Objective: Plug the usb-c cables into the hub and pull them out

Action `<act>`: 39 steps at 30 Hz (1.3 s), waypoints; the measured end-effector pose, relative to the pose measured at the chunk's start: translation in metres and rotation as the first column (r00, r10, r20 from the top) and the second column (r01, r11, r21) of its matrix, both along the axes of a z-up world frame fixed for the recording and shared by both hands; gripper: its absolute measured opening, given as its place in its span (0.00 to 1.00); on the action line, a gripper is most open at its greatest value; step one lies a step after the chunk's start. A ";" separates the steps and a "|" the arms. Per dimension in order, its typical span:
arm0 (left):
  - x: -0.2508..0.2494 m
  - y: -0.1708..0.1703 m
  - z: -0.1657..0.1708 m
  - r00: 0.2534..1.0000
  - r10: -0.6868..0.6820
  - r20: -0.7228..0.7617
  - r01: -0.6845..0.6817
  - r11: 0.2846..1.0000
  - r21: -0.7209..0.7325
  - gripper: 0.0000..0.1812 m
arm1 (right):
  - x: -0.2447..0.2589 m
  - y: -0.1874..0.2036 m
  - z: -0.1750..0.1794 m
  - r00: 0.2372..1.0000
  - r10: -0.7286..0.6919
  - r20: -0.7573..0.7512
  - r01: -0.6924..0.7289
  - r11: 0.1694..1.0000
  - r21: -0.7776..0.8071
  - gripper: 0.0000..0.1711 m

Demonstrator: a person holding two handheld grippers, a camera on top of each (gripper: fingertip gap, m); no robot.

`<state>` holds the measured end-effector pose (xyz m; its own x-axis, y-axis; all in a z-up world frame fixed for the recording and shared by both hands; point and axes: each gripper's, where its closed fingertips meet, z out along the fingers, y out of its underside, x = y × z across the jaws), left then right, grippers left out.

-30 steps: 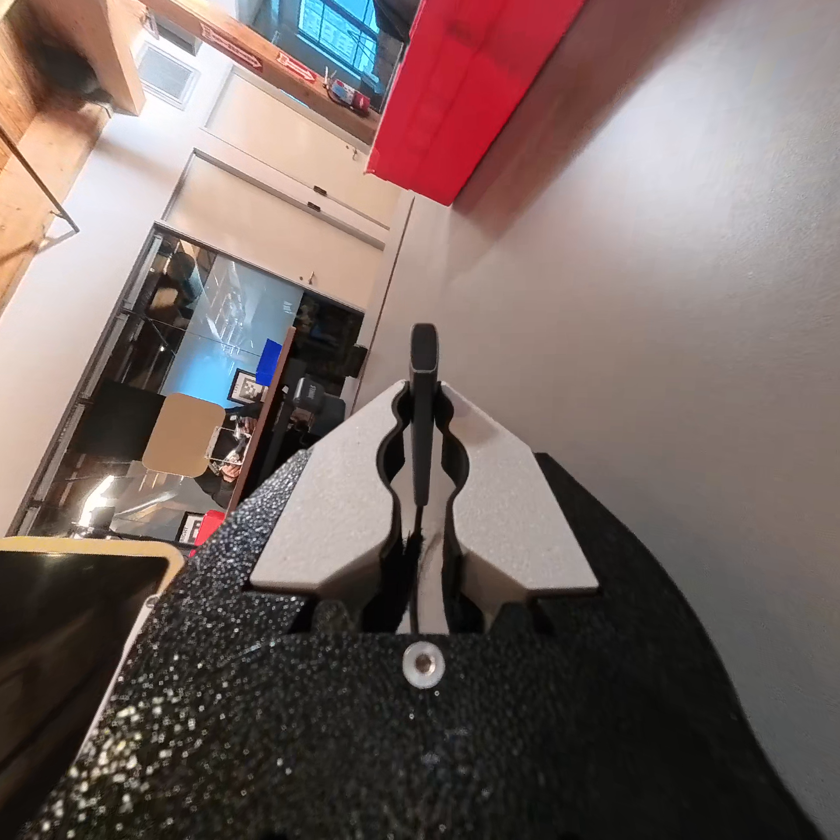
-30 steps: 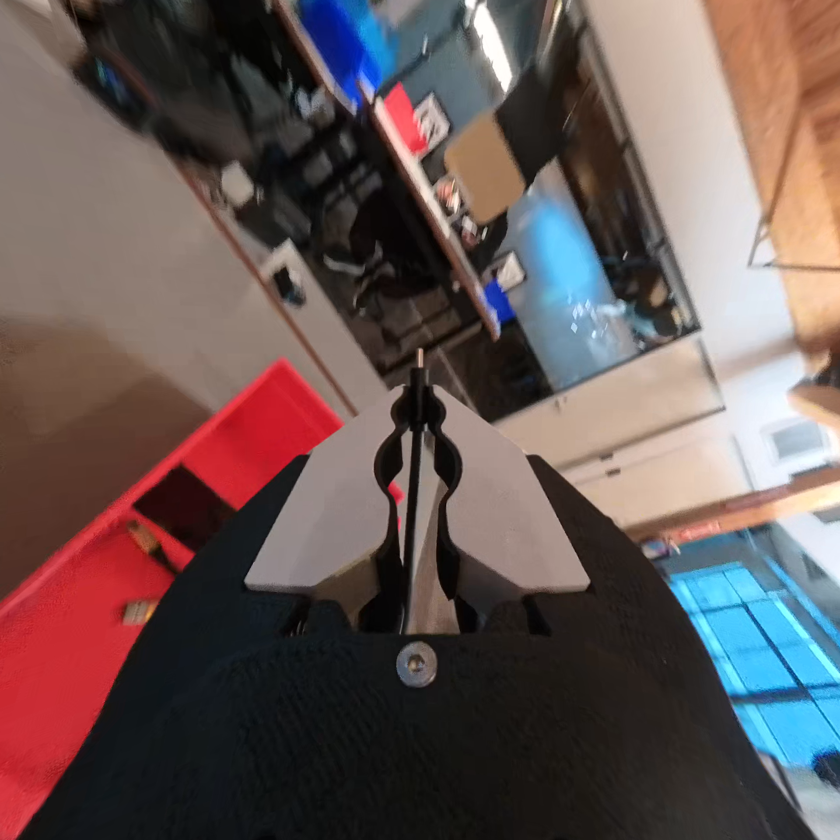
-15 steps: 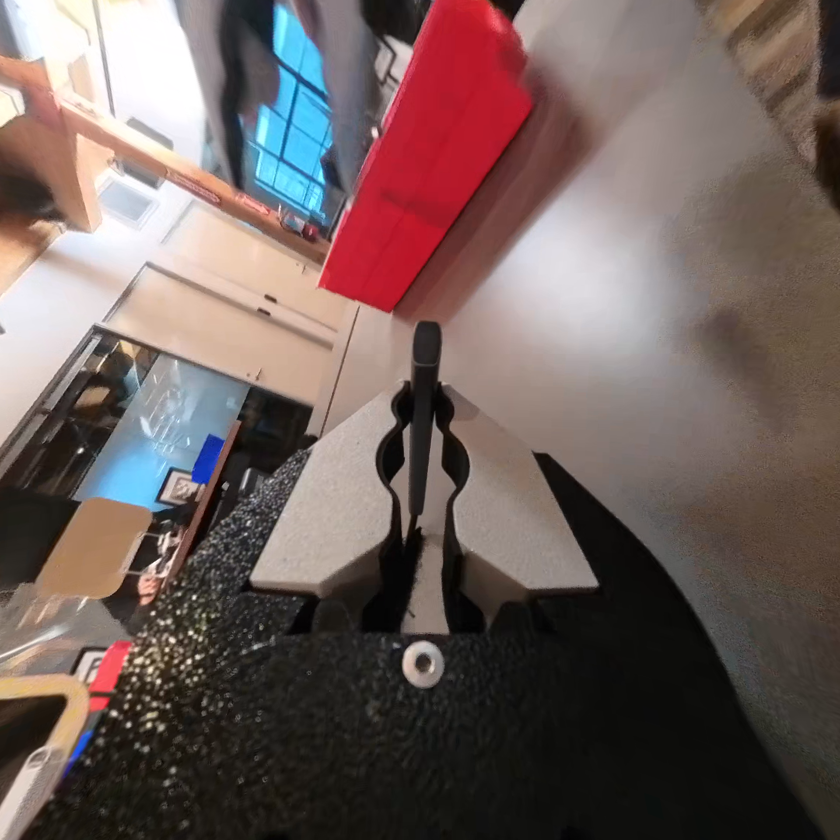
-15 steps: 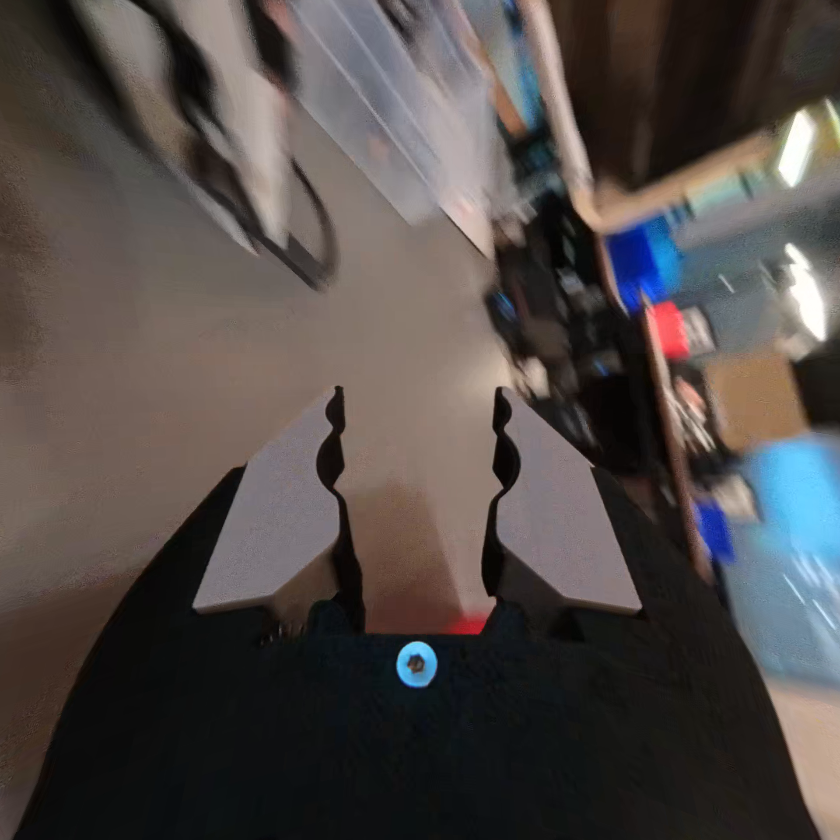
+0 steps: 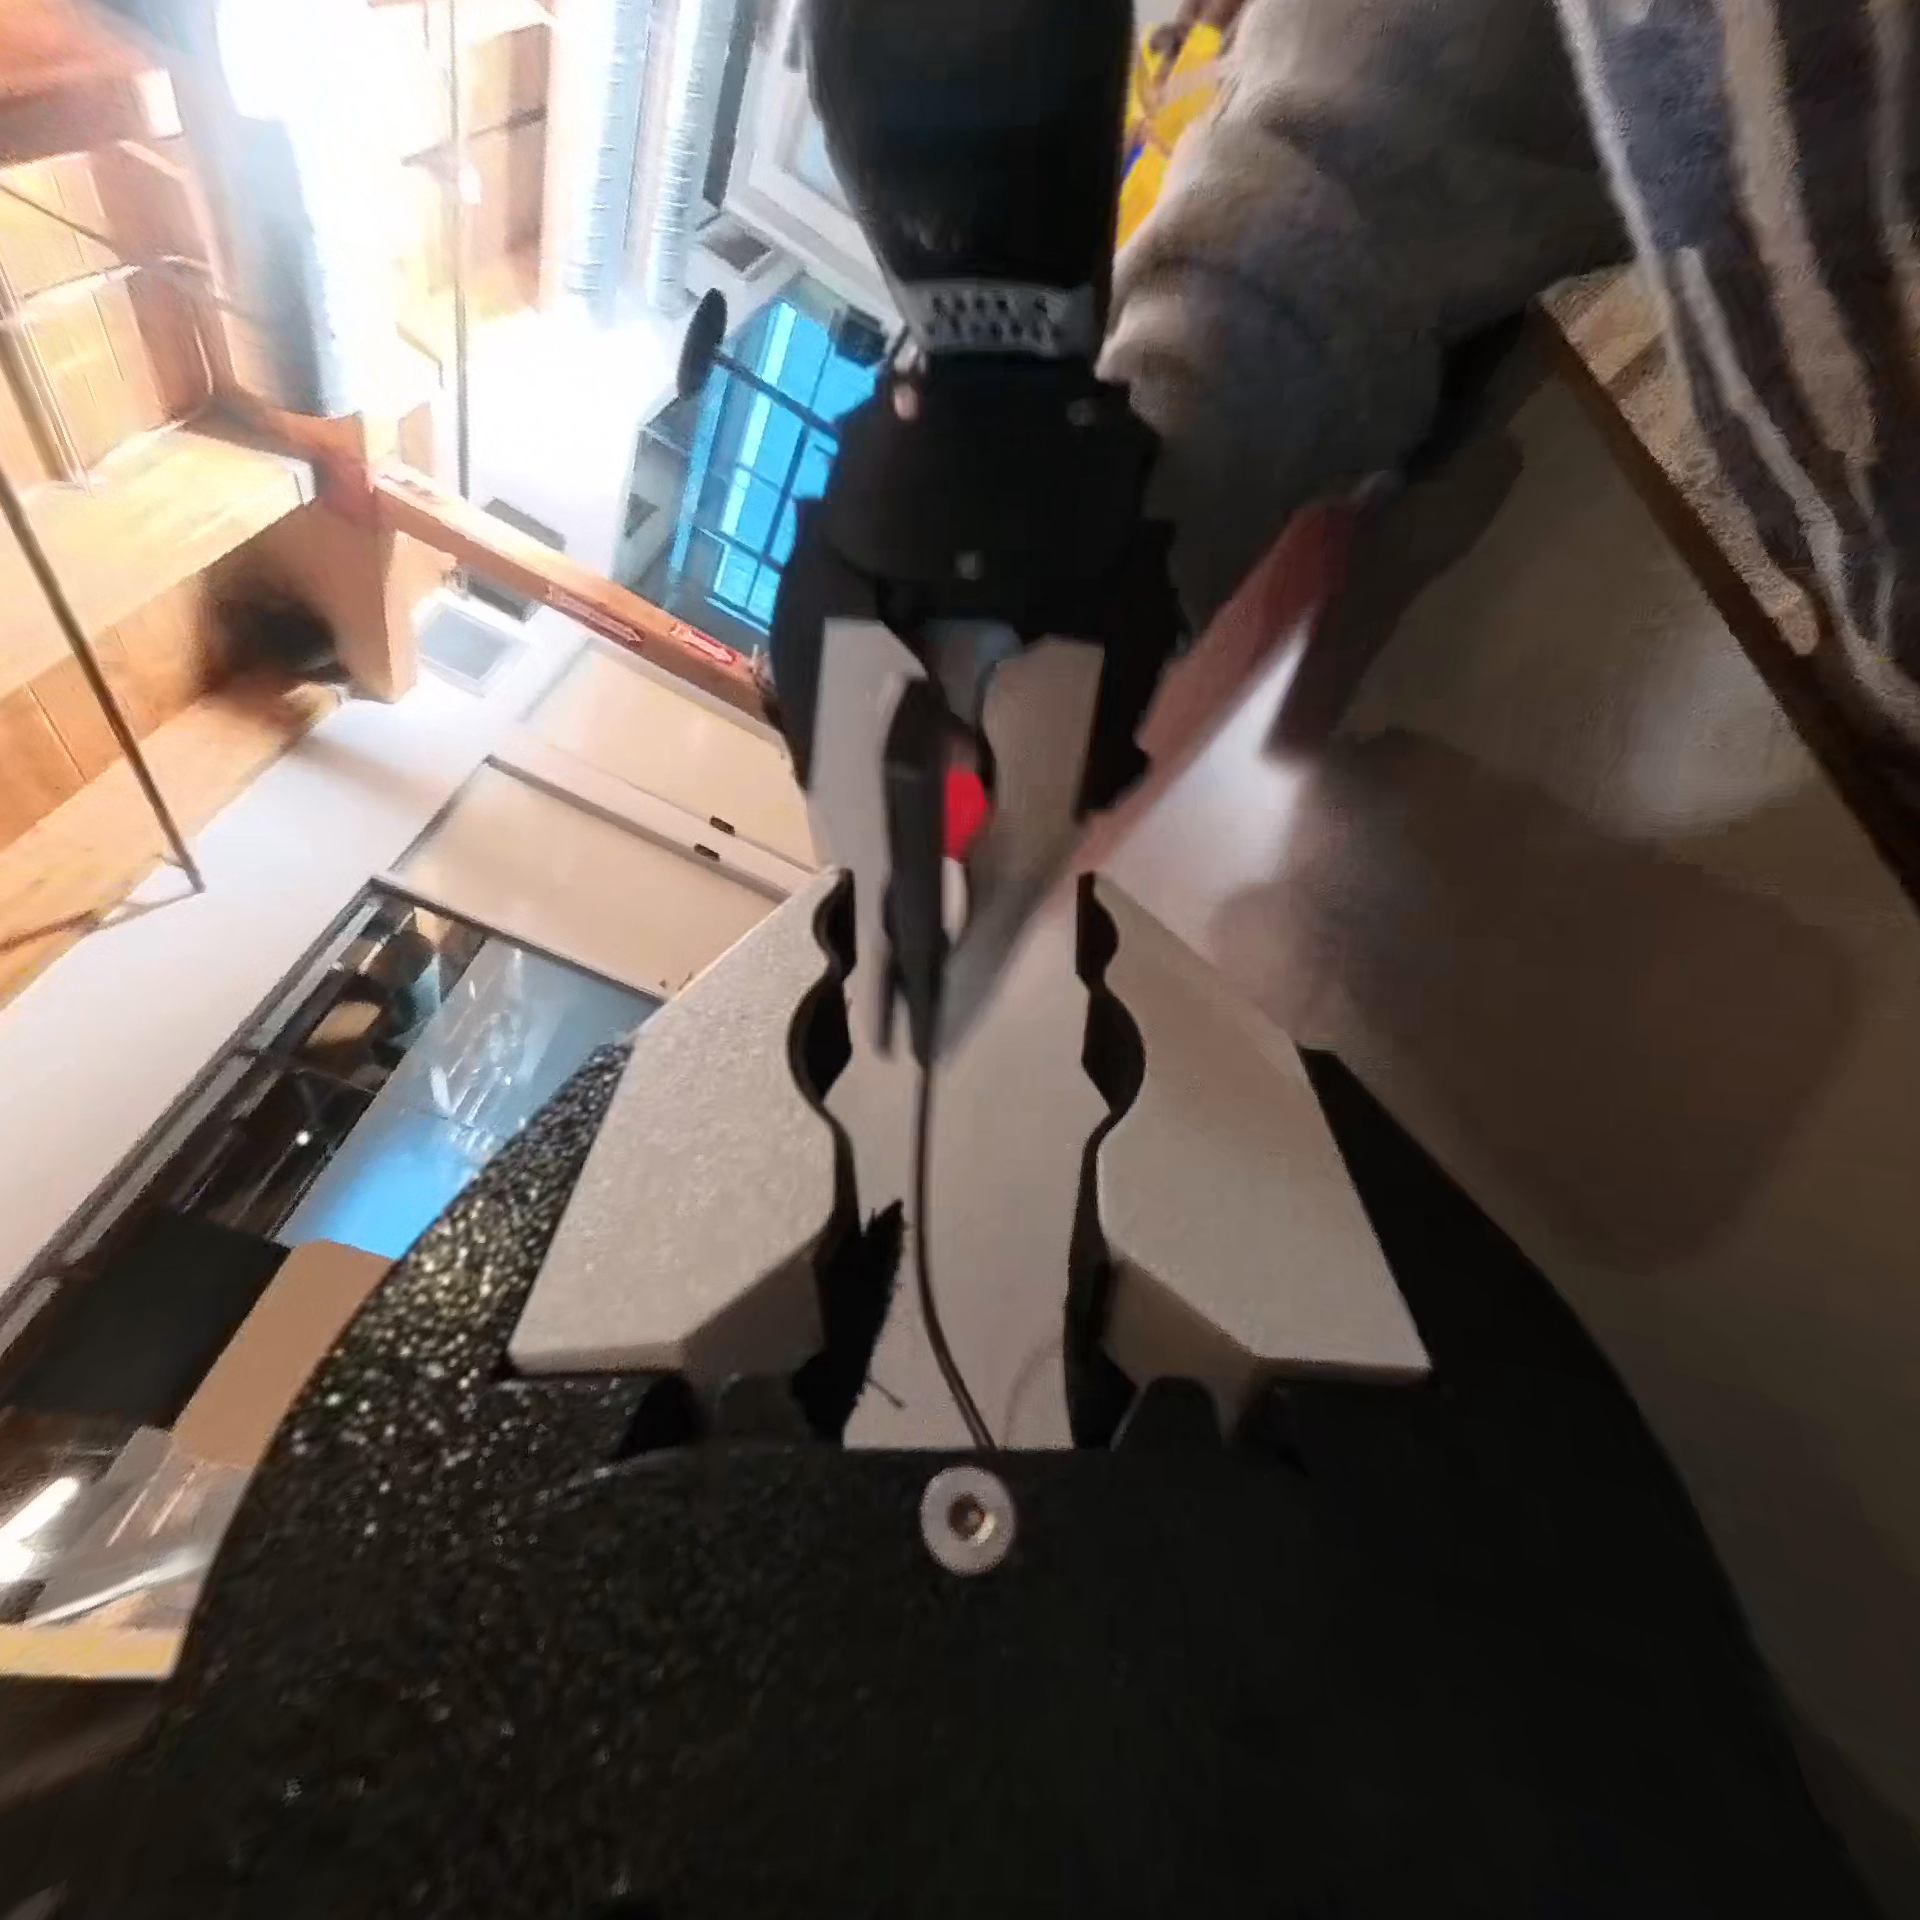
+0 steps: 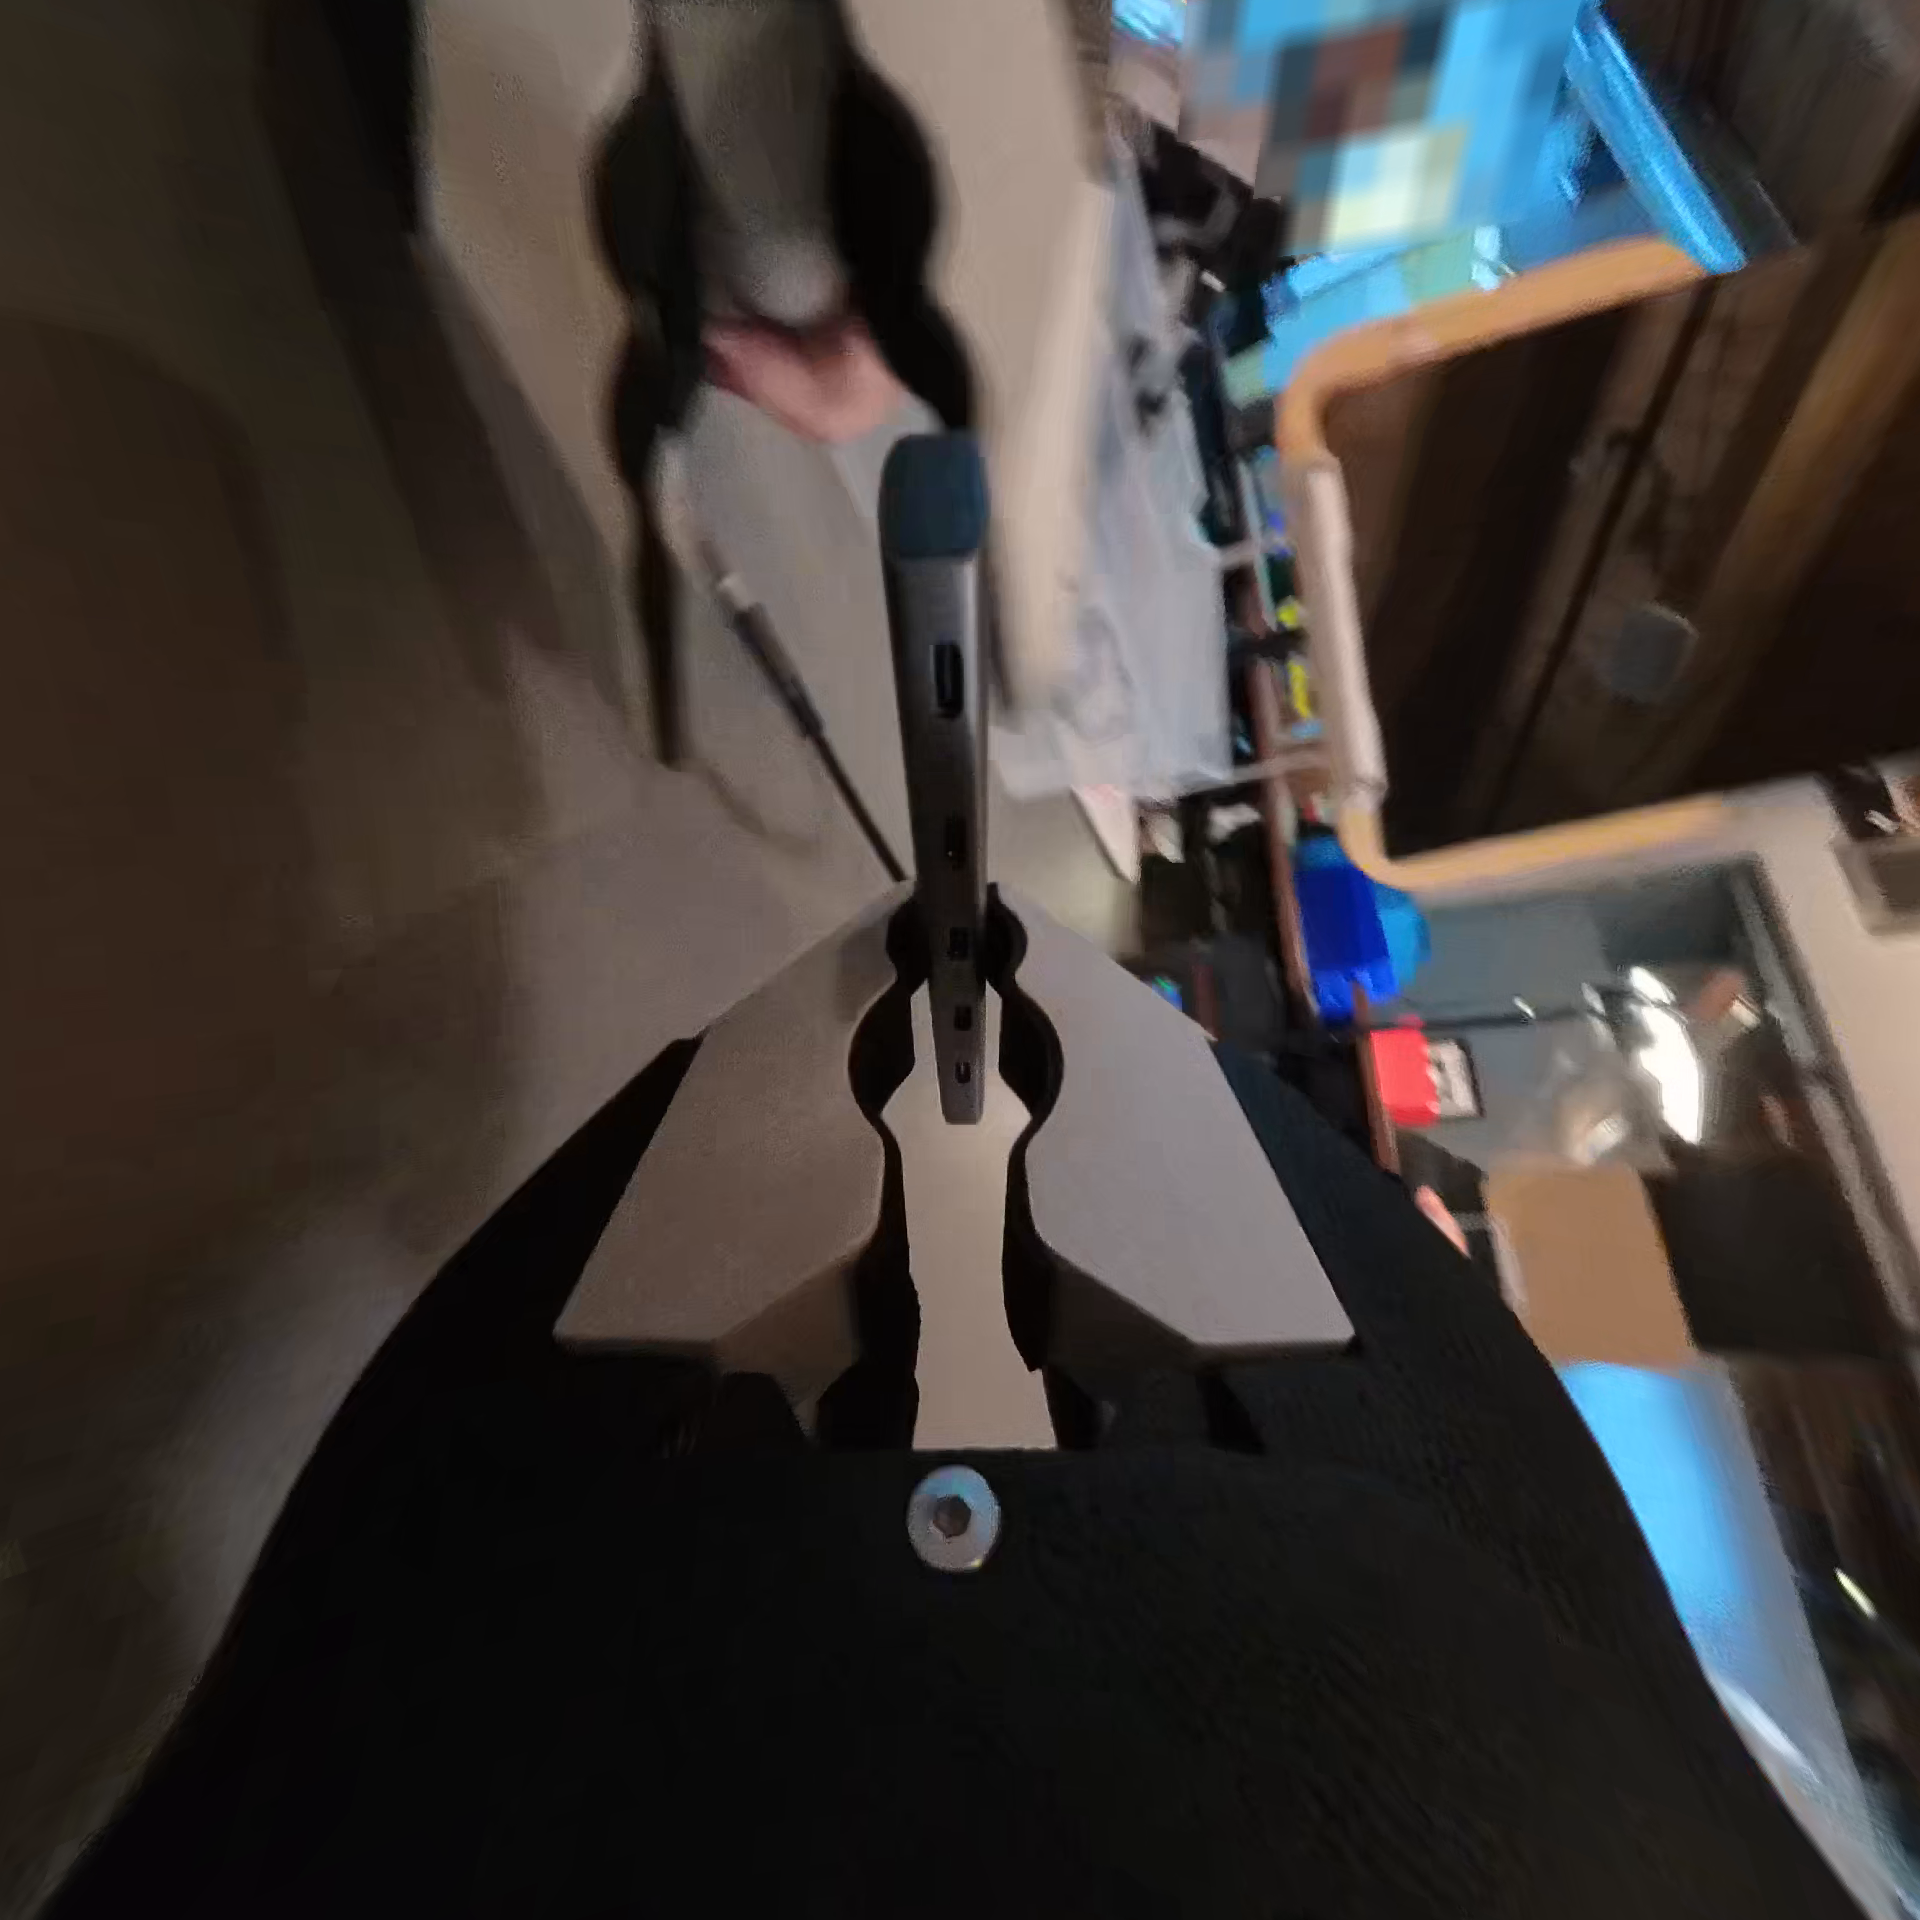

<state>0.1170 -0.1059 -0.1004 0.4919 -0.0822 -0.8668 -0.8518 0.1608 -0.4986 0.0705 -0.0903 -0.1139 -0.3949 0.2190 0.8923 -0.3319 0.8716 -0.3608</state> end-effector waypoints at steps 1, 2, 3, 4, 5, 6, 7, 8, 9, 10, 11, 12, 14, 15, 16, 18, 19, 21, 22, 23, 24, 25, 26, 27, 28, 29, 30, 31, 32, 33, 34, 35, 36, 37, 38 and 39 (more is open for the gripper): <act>-0.002 0.000 0.000 1.000 -0.004 0.029 0.004 1.000 -0.015 0.21 | 0.001 0.016 0.019 0.998 -0.055 -0.037 0.055 0.998 -0.004 0.05; -0.004 0.001 0.000 0.998 -0.008 0.066 0.010 1.000 -0.027 0.22 | 0.003 0.033 0.041 0.990 -0.119 -0.070 0.119 0.993 -0.017 0.05; -0.007 0.002 0.001 0.995 -0.005 0.101 0.009 0.999 -0.036 0.22 | 0.007 0.053 0.064 0.979 -0.184 -0.088 0.182 0.983 -0.037 0.05; -0.009 0.004 0.001 0.991 -0.003 0.133 0.010 0.999 -0.047 0.22 | 0.012 0.075 0.087 0.963 -0.251 -0.101 0.246 0.967 -0.064 0.05; -0.011 0.005 0.001 0.987 -0.004 0.162 0.013 0.998 -0.058 0.22 | 0.018 0.100 0.110 0.940 -0.321 -0.114 0.310 0.945 -0.100 0.05; -0.013 0.006 0.001 0.983 -0.003 0.186 0.015 0.998 -0.066 0.22 | 0.024 0.128 0.129 0.913 -0.396 -0.101 0.381 0.914 -0.142 0.05; -0.014 0.007 0.001 0.979 -0.004 0.205 0.019 0.997 -0.071 0.21 | 0.030 0.158 0.142 0.880 -0.471 -0.054 0.455 0.871 -0.184 0.05; -0.016 0.008 0.001 0.976 -0.001 0.220 0.018 0.997 -0.075 0.20 | 0.036 0.186 0.154 0.850 -0.526 -0.024 0.507 0.830 -0.232 0.05; -0.017 0.008 0.002 0.973 0.003 0.230 0.016 0.997 -0.079 0.20 | 0.043 0.210 0.165 0.834 -0.552 -0.008 0.528 0.801 -0.284 0.05; -0.017 0.009 0.002 0.972 0.003 0.234 0.015 0.997 -0.078 0.20 | 0.050 0.231 0.170 0.825 -0.564 0.036 0.542 0.771 -0.334 0.05; -0.017 0.009 0.003 0.972 0.004 0.233 0.014 0.997 -0.074 0.20 | 0.056 0.251 0.171 0.812 -0.574 0.106 0.567 0.732 -0.378 0.05; -0.017 0.009 0.003 0.973 0.006 0.230 0.011 0.997 -0.073 0.19 | 0.062 0.267 0.165 0.799 -0.570 0.192 0.595 0.700 -0.394 0.05; -0.018 0.010 0.003 0.975 0.018 0.223 -0.001 0.997 -0.074 0.19 | 0.070 0.298 0.149 0.745 -0.587 0.315 0.666 0.650 -0.365 0.05; -0.019 0.011 0.002 0.975 0.023 0.222 -0.006 0.997 -0.076 0.19 | 0.072 0.314 0.138 0.700 -0.615 0.362 0.713 0.625 -0.318 0.05; -0.019 0.012 0.002 0.974 0.026 0.223 -0.009 0.997 -0.078 0.18 | 0.072 0.329 0.126 0.653 -0.649 0.392 0.755 0.600 -0.264 0.05; -0.020 0.013 0.001 0.973 0.033 0.228 -0.014 0.996 -0.083 0.18 | 0.069 0.349 0.103 0.580 -0.680 0.448 0.803 0.570 -0.175 0.05; -0.022 0.013 0.002 0.971 0.043 0.233 -0.025 0.996 -0.082 0.18 | 0.066 0.355 0.091 0.553 -0.680 0.481 0.816 0.559 -0.147 0.05; -0.023 0.014 0.000 0.966 0.047 0.254 -0.022 0.995 -0.101 0.14 | 0.060 0.366 0.064 0.483 -0.682 0.549 0.845 0.527 -0.088 0.05; -0.024 0.015 0.000 0.963 0.053 0.266 -0.025 0.994 -0.106 0.14 | 0.060 0.372 0.051 0.437 -0.690 0.577 0.863 0.503 -0.052 0.05; -0.026 0.015 0.000 0.960 0.059 0.274 -0.031 0.994 -0.108 0.14 | 0.060 0.379 0.038 0.389 -0.700 0.599 0.879 0.477 -0.013 0.05; -0.027 0.016 0.000 0.957 0.064 0.282 -0.034 0.993 -0.111 0.14 | 0.062 0.387 0.027 0.337 -0.723 0.603 0.897 0.440 0.027 0.07; -0.028 0.017 0.000 0.955 0.069 0.289 -0.037 0.993 -0.113 0.14 | 0.063 0.396 0.020 0.288 -0.756 0.588 0.916 0.396 0.061 0.14; -0.030 0.017 0.000 0.953 0.075 0.294 -0.043 0.993 -0.114 0.15 | 0.067 0.399 0.016 0.247 -0.776 0.580 0.926 0.366 0.095 0.21; -0.031 0.018 0.000 0.951 0.080 0.297 -0.048 0.992 -0.114 0.15 | 0.068 0.398 0.018 0.236 -0.794 0.561 0.931 0.351 0.104 0.24; -0.032 0.018 0.000 0.950 0.086 0.299 -0.053 0.992 -0.114 0.15 | 0.067 0.395 0.026 0.256 -0.813 0.523 0.934 0.348 0.084 0.26; -0.033 0.018 0.000 0.949 0.093 0.301 -0.061 0.992 -0.115 0.15 | 0.064 0.390 0.040 0.293 -0.832 0.470 0.936 0.349 0.035 0.27; -0.034 0.019 0.000 0.948 0.100 0.304 -0.067 0.991 -0.116 0.15 | 0.060 0.380 0.057 0.337 -0.839 0.427 0.934 0.356 -0.037 0.27; -0.035 0.019 0.000 0.945 0.106 0.308 -0.072 0.990 -0.120 0.15 | 0.054 0.366 0.076 0.398 -0.827 0.397 0.917 0.373 -0.142 0.27; -0.037 0.020 -0.001 0.943 0.114 0.312 -0.078 0.989 -0.126 0.15 | 0.047 0.343 0.093 0.484 -0.786 0.384 0.873 0.404 -0.272 0.27; -0.039 0.021 -0.002 0.941 0.123 0.316 -0.085 0.988 -0.132 0.14 | 0.038 0.313 0.108 0.588 -0.713 0.382 0.800 0.446 -0.400 0.26; -0.040 0.021 -0.002 0.938 0.130 0.322 -0.091 0.987 -0.136 0.14 | 0.030 0.281 0.121 0.685 -0.630 0.366 0.714 0.482 -0.508 0.25; -0.041 0.021 -0.002 0.936 0.134 0.326 -0.093 0.986 -0.138 0.14 | 0.023 0.251 0.129 0.761 -0.554 0.338 0.630 0.506 -0.588 0.25; -0.042 0.022 -0.002 0.934 0.137 0.329 -0.096 0.986 -0.139 0.14 | 0.015 0.224 0.132 0.818 -0.490 0.300 0.553 0.527 -0.645 0.25; -0.042 0.022 -0.003 0.934 0.141 0.328 -0.099 0.985 -0.142 0.14 | 0.005 0.201 0.130 0.861 -0.440 0.255 0.483 0.548 -0.683 0.25; -0.043 0.022 -0.004 0.934 0.147 0.327 -0.105 0.984 -0.144 0.14 | -0.005 0.184 0.123 0.884 -0.420 0.205 0.433 0.569 -0.700 0.25; -0.044 0.023 -0.004 0.933 0.154 0.325 -0.111 0.983 -0.146 0.14 | -0.016 0.173 0.113 0.892 -0.427 0.148 0.399 0.591 -0.701 0.25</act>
<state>0.0728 -0.0830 -0.1045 0.7649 -0.0917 -0.6376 -0.6418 -0.0232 -0.7666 0.0548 0.0827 -0.0007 -0.0755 0.9088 0.4103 -0.0248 0.4097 -0.9119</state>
